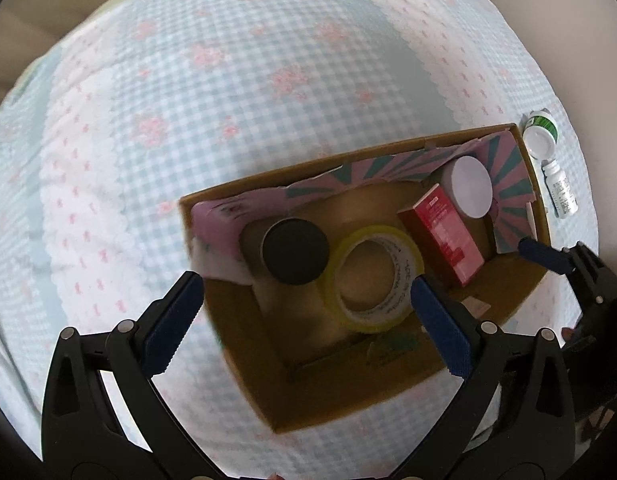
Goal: Organize rigid objects
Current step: 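Open both tools to release the jar and red box into the box, then grasp the green-labelled jar with the left tool while the right tool grasps the white pill bottle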
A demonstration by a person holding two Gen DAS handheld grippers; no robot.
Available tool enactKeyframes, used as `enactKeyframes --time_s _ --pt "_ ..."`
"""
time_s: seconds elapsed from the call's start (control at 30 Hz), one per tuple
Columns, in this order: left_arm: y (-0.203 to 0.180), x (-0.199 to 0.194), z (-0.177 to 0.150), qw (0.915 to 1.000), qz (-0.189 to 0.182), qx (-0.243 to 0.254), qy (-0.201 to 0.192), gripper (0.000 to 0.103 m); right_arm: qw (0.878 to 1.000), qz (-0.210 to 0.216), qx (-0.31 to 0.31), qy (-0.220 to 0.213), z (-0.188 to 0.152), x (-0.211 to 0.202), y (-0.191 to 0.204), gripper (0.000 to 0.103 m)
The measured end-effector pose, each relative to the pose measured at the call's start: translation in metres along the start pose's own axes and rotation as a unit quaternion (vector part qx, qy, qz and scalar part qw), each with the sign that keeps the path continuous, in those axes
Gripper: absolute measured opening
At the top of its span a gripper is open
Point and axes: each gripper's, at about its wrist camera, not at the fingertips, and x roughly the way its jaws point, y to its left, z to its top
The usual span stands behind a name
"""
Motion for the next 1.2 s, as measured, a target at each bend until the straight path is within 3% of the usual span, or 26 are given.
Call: enactKeyframes --time_s 0.4,0.73,0.93,1.2 --pt "0.000 -0.092 -0.049 0.9969 0.012 -0.032 -0.070 0.103 0.998 -0.013 -0.031 -0.059 -0.012 -0.077 0.026 0.103" --pt "-0.041 -0.175 -0.091 0.9890 0.015 -0.025 -0.145 0.103 0.991 -0.046 -0.056 -0.117 -0.026 -0.171 0.043 0.103" --pt "-0.085 -0.213 -0.108 0.9822 0.025 -0.026 -0.184 0.103 0.987 -0.065 -0.011 -0.146 -0.040 -0.230 0.013 0.103" --pt "-0.148 -0.223 -0.108 0.9763 0.025 -0.029 -0.213 0.103 0.980 -0.103 0.037 -0.167 -0.055 -0.279 -0.052 0.103"
